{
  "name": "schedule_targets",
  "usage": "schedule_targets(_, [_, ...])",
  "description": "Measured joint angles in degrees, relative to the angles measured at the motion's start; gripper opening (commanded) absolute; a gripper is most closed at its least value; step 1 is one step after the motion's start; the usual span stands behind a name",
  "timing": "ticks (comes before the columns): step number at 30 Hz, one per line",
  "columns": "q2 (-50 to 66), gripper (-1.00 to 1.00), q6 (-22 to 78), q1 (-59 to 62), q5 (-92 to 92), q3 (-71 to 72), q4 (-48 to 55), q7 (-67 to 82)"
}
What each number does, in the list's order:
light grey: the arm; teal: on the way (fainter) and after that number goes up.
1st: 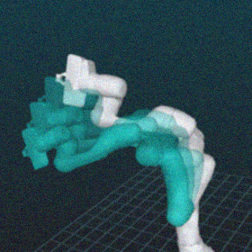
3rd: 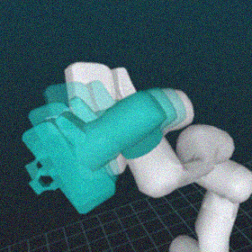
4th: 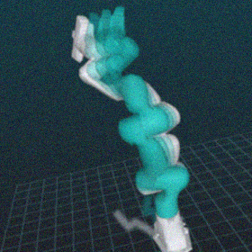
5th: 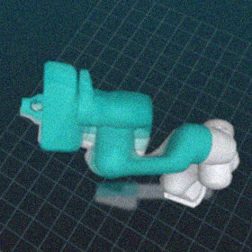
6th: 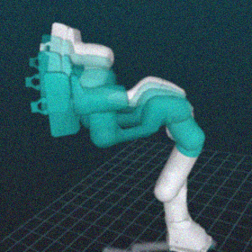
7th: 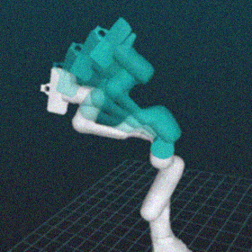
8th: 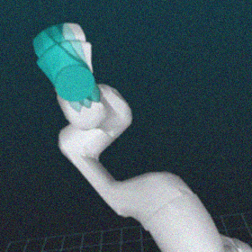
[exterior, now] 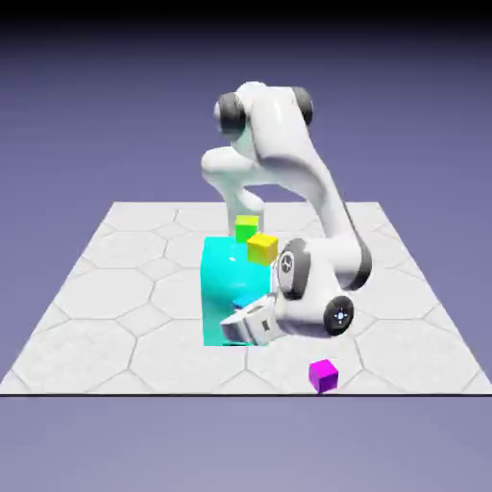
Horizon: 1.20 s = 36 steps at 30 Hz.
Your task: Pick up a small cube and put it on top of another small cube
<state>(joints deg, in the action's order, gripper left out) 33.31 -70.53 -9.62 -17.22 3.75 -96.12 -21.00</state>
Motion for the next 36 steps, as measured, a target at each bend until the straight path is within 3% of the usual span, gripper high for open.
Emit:
schedule_targets(10, [-12.70, -1.00, 8.84, -2.16, 24.91, -4.52, -7.47, -7.17])
schedule_targets(19, [-24.90, -1.00, 20.08, 8.19, 33.83, -14.74, -24.82, -28.69])
schedule_targets(28, [-32.51, -1.00, 12.55, 8.54, 32.81, -18.85, -38.94, -34.76])
schedule_targets(29, [-32.82, 1.00, 12.12, 8.26, 32.84, -18.83, -39.65, -34.79])
schedule_targets(36, [-28.27, 1.00, 18.41, 9.62, 32.32, -19.55, -29.28, -34.30])
